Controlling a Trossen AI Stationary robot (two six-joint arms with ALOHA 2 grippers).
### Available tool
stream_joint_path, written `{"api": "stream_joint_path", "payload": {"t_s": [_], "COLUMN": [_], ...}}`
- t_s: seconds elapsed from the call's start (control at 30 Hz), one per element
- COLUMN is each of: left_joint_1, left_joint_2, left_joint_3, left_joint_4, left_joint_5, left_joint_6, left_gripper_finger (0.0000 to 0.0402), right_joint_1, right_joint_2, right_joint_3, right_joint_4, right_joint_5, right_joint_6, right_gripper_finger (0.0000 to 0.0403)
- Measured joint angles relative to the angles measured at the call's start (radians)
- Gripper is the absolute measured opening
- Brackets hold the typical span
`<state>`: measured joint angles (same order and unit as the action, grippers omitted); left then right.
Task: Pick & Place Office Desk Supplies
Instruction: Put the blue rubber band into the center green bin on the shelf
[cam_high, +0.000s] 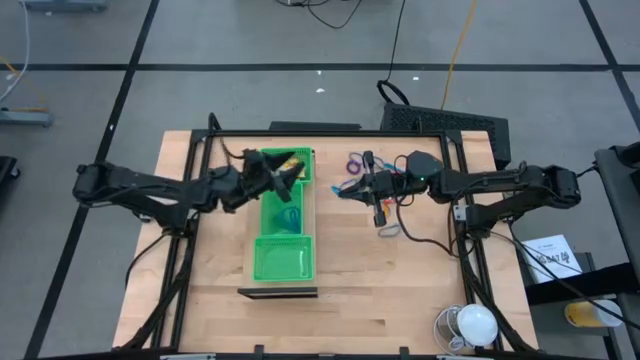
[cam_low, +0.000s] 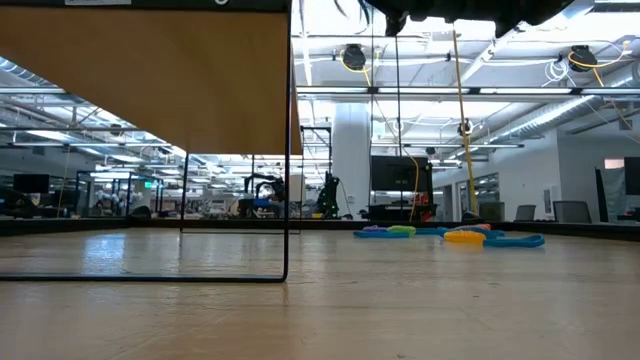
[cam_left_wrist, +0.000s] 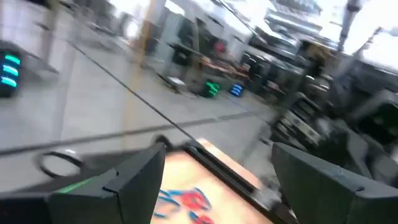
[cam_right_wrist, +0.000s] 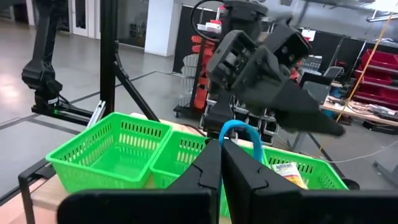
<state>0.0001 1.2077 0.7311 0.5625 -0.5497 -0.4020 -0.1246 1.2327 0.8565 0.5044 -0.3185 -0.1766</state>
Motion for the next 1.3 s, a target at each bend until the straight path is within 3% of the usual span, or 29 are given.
{"api": "stream_joint_path", "payload": {"t_s": [0.13, 0.23, 0.57, 0.83, 0.97, 1.23, 1.3], "left_joint_1": [0.03, 0.023, -0.004, -0.003, -0.001, -0.002, -0.002], "left_joint_2": [0.072, 0.123, 0.291, 0.312, 0.311, 0.311, 0.311], "left_joint_3": [0.0, 0.015, 0.17, 0.211, 0.211, 0.211, 0.211], "left_joint_4": [0.125, 0.179, 0.124, 0.092, 0.091, 0.089, 0.09], "left_joint_5": [0.301, 0.431, 0.445, 0.444, 0.446, 0.46, 0.452], "left_joint_6": [0.06, 0.1, 0.274, 0.351, 0.359, 0.394, 0.404], "left_gripper_finger": [0.0299, 0.029, 0.0276, 0.026, 0.0209, 0.0033, 0.0011], "right_joint_1": [0.0, 0.0, 0.002, 0.002, 0.002, 0.0, 0.001], "right_joint_2": [-0.001, -0.001, -0.001, -0.001, -0.001, 0.0, -0.001], "right_joint_3": [-0.004, -0.005, -0.005, -0.005, -0.005, -0.005, -0.005], "right_joint_4": [0.002, 0.011, 0.047, 0.037, 0.036, 0.027, 0.029], "right_joint_5": [0.001, 0.001, -0.001, -0.001, 0.001, 0.011, 0.002], "right_joint_6": [-0.001, -0.001, 0.008, 0.011, 0.011, 0.015, 0.029], "right_gripper_finger": [0.0, 0.0, 0.0, 0.0, 0.0, 0.0, 0.0003]}}
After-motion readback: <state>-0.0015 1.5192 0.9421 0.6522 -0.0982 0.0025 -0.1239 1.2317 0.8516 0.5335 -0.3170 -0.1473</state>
